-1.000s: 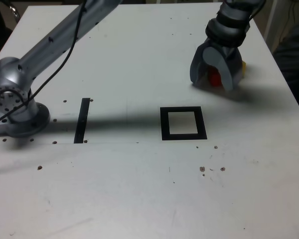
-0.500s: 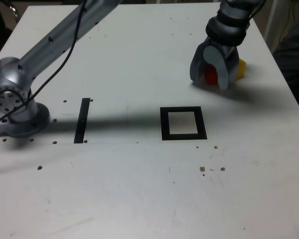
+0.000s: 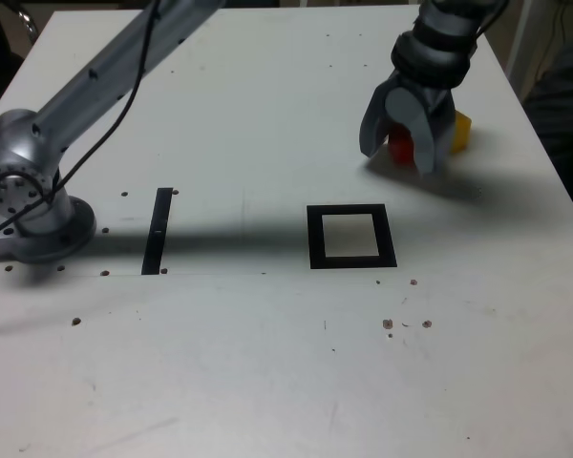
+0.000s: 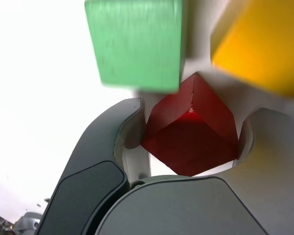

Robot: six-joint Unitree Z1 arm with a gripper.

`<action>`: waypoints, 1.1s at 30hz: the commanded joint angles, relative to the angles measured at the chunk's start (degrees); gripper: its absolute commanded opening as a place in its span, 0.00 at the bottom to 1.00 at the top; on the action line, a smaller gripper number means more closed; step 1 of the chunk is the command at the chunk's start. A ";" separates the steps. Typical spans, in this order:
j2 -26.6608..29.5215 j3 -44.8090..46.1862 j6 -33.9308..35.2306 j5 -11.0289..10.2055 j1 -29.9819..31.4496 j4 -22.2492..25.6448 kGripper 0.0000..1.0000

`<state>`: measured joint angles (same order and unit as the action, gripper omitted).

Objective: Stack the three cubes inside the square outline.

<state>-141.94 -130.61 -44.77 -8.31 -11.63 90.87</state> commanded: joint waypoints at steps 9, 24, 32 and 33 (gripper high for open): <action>6.41 6.47 5.65 -0.05 3.00 -0.09 0.28; 18.72 23.29 25.91 1.64 10.99 -3.83 0.28; 21.83 28.54 38.33 5.52 14.55 -6.48 0.28; 21.94 29.00 39.76 6.06 14.86 -6.82 0.28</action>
<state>-120.52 -102.16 -6.54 -2.86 2.67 84.52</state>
